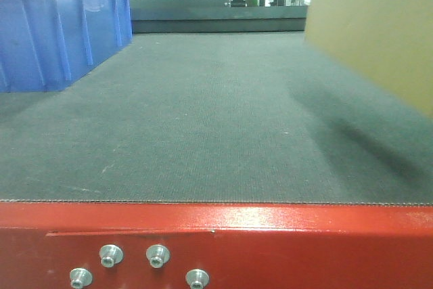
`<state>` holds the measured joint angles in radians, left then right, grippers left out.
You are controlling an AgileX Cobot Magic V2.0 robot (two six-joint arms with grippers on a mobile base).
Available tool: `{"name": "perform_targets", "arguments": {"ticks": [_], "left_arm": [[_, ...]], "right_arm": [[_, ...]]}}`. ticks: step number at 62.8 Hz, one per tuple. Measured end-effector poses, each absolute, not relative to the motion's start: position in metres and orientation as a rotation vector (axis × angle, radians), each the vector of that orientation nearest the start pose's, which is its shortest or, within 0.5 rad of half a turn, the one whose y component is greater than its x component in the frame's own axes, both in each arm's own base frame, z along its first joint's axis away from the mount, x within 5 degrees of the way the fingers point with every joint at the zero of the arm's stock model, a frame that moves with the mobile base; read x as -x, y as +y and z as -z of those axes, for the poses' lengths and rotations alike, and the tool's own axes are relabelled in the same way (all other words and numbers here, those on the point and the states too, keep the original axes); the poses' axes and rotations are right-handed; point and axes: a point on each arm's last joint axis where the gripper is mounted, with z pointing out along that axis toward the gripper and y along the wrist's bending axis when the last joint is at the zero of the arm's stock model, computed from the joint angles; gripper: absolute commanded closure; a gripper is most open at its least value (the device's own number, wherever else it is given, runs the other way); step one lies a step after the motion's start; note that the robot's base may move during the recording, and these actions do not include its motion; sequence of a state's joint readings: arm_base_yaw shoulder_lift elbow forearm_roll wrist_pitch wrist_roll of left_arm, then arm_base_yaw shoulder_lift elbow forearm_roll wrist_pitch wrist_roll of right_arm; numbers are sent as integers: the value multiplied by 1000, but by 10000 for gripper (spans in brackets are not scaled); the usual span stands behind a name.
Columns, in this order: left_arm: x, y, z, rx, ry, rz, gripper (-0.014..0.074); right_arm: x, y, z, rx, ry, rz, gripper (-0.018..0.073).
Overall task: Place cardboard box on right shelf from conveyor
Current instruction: 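Grasp the tan box with the right gripper and lift it off the belt, then hold the box in the right gripper and turn away from the conveyor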
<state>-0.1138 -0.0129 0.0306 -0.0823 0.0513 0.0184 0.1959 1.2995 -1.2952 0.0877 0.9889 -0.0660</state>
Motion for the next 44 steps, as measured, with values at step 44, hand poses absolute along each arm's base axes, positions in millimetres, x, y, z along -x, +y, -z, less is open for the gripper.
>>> {"name": "perform_targets", "arguments": {"ticks": [44], "left_arm": [[-56, -7, -199, -42, 1554, 144, 715]], "right_arm": [[-103, 28, -377, 160, 2402, -232, 358]]}}
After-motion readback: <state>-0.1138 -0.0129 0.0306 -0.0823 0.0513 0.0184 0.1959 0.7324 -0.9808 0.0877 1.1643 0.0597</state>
